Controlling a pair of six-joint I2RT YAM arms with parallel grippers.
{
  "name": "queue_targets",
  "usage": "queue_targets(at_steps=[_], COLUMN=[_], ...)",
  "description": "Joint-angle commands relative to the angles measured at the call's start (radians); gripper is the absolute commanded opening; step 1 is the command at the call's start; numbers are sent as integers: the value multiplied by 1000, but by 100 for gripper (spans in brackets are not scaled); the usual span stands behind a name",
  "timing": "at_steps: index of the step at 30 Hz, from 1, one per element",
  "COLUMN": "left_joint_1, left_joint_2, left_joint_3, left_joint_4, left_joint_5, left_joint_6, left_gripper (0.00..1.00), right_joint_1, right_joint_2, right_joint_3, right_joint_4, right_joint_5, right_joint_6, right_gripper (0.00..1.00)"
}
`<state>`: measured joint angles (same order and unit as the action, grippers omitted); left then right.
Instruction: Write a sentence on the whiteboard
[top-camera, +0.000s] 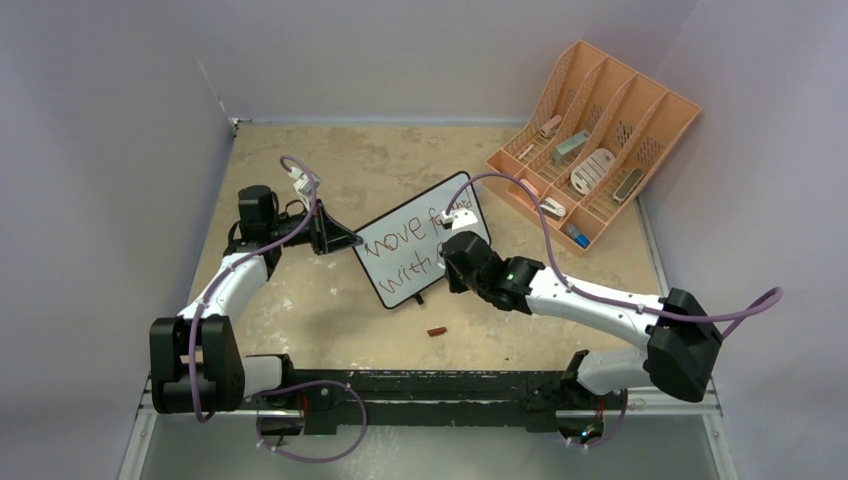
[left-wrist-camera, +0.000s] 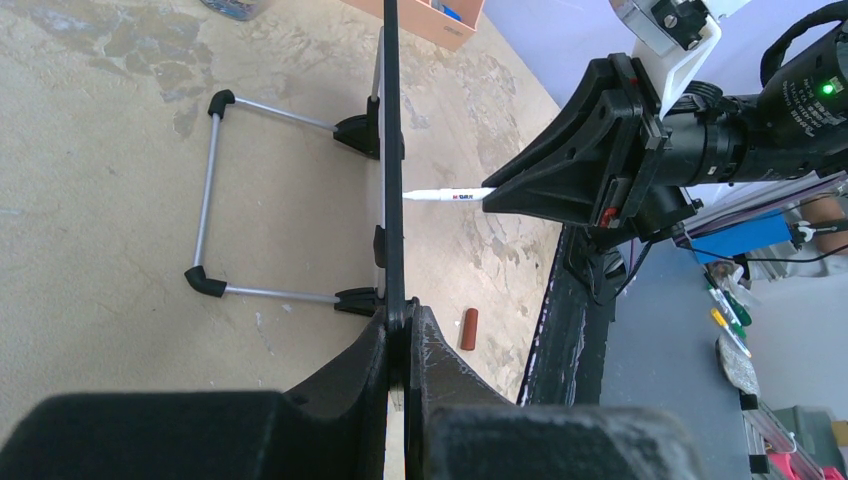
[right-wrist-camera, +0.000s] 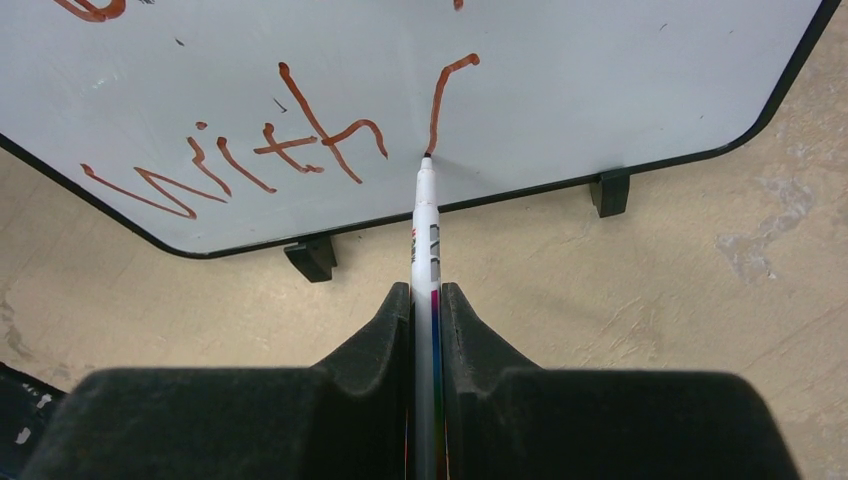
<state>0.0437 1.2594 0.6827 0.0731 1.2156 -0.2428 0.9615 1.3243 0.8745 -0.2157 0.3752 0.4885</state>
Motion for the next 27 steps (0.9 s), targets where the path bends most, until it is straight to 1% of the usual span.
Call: queue_targets(at_steps=[1, 6, 14, 27], left_joint_1=[-3, -2, -3, -3], left_joint_2=[6, 6, 6, 5], left_joint_3=[24, 25, 23, 23], left_joint_4=[-4, -3, -3, -2], left_joint_5=[-5, -5, -2, -2], left_joint_6=[25, 25, 24, 23], left_gripper=[0, 0, 0, 0], right_joint_1=[-2, -1, -1, -3], right_joint_2=[6, -2, -74, -28], right_joint_3=[-8, -5, 25, 45], right_joint_4=[-7, -15, 6, 61], right_joint_5=[-14, -2, 22, 48], right_joint_6=[37, 34, 19, -9], right_gripper=[0, 0, 0, 0])
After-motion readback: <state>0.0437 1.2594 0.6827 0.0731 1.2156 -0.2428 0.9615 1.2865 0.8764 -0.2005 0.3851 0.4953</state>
